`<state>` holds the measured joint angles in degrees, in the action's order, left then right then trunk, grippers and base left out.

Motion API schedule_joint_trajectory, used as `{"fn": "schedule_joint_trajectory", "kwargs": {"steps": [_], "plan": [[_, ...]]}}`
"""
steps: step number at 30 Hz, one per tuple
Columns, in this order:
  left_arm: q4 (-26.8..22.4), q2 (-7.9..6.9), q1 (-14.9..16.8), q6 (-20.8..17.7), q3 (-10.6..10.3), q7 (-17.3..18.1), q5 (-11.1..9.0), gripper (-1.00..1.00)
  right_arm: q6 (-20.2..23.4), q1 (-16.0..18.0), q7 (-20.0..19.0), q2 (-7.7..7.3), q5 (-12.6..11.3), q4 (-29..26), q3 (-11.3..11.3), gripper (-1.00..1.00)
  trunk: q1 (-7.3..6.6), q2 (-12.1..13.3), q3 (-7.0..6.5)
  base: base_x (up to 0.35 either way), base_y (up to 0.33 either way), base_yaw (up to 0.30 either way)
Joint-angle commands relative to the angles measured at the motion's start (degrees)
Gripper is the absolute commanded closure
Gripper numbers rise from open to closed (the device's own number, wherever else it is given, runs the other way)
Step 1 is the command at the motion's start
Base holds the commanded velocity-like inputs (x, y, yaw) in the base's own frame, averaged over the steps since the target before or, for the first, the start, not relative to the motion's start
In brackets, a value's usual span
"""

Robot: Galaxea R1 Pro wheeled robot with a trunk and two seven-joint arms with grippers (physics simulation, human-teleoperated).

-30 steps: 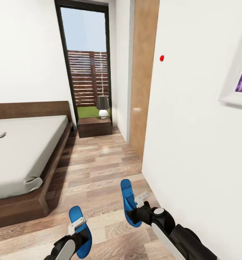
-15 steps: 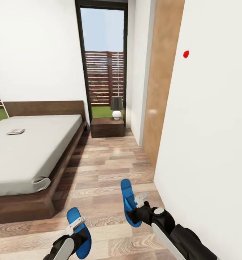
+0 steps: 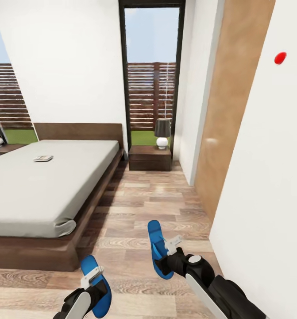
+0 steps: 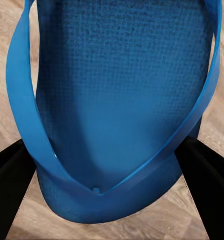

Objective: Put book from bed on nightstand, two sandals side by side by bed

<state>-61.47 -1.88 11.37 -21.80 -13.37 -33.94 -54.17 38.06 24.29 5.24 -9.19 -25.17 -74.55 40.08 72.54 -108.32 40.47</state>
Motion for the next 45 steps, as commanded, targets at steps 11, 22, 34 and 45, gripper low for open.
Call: {"fn": "schedule_joint_trajectory", "kwargs": {"steps": [11,22,34,45], "plan": [[-0.12,-0.08,0.06,0.72,-0.14,-0.75,-0.34,1.00,0.17,0.20,0.40,0.03,-0.54,2.00,0.16,1.00,0.03,-0.03,0.06,0.323,0.058,0.275],[-7.71,-1.64,-7.75,3.56,3.95,-1.86,-0.34,1.00,-0.14,2.14,-4.91,3.68,1.90,13.84,-0.15,1.00,0.03,-0.03,0.06,0.304,0.158,0.110],[-7.73,-0.33,-7.94,2.10,0.88,-1.65,-0.10,1.00,0.08,2.25,-5.15,3.28,2.64,10.91,-0.90,1.00,0.03,-0.03,0.06,0.264,-0.200,-0.027],[3.57,3.02,2.06,0.68,0.81,-1.23,-0.50,1.00,0.08,2.03,-5.15,3.31,2.66,10.75,-0.20,1.00,0.03,-0.03,0.06,0.260,-0.231,-0.001]]}}
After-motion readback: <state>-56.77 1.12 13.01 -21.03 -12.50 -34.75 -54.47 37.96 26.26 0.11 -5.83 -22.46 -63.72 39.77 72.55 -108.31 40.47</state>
